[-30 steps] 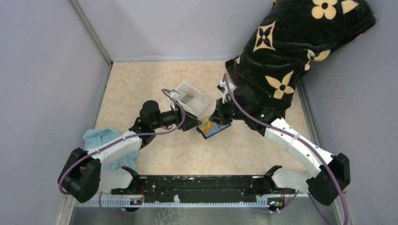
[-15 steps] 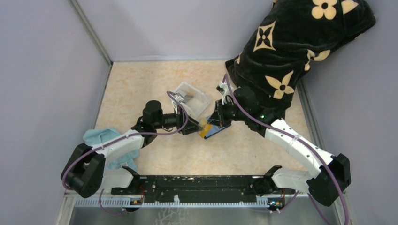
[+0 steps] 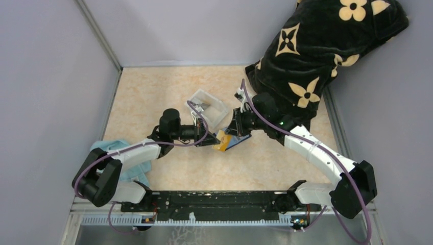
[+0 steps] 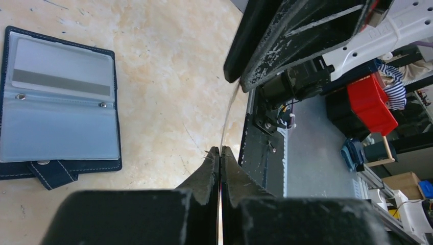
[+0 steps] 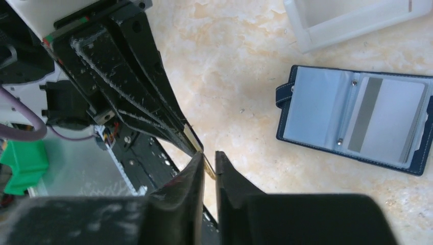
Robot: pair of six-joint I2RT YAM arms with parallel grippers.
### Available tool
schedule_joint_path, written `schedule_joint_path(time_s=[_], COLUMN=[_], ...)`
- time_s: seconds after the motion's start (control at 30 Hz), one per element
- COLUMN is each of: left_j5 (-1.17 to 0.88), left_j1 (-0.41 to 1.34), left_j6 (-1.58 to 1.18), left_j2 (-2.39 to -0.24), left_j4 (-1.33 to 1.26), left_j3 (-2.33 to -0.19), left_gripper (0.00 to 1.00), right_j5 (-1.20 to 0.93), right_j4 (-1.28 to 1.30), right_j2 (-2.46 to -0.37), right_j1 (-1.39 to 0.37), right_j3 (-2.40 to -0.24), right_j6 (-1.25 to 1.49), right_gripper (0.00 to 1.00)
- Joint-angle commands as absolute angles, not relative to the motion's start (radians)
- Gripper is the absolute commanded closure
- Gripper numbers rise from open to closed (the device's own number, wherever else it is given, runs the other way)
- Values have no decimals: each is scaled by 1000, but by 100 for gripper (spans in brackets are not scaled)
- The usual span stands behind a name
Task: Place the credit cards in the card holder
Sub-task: Pick up the credit card from the storage box.
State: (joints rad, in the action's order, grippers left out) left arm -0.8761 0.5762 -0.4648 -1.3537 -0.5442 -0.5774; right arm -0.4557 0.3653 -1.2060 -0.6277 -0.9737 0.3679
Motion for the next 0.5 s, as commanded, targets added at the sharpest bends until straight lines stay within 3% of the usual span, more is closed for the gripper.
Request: schedule_joint_path(time_s=[0.0,0.13,0.3,0.47], left_j5=[-816,-620,-274,-38], left_j1=[580,588,689,808], left_j6=[-503,-593,-766,-913], left_j2=[-1371,-1362,-1388,-1483], left_j4=[-617,-661,-696,-687], left_j3=[-558,-484,-441,-506], left_gripper=[100,100,100,100], right_j5=[-448,-331,-84,34], right_j4=[313,327,304,271], right_j2=[-1190,-1168,-1174,-1241], right_j1=[-607,-597,-593,-571], right_j3=[-1012,-1018,-994,-981], right_j6=[368,355,363,365], right_gripper=[77,56,54,57])
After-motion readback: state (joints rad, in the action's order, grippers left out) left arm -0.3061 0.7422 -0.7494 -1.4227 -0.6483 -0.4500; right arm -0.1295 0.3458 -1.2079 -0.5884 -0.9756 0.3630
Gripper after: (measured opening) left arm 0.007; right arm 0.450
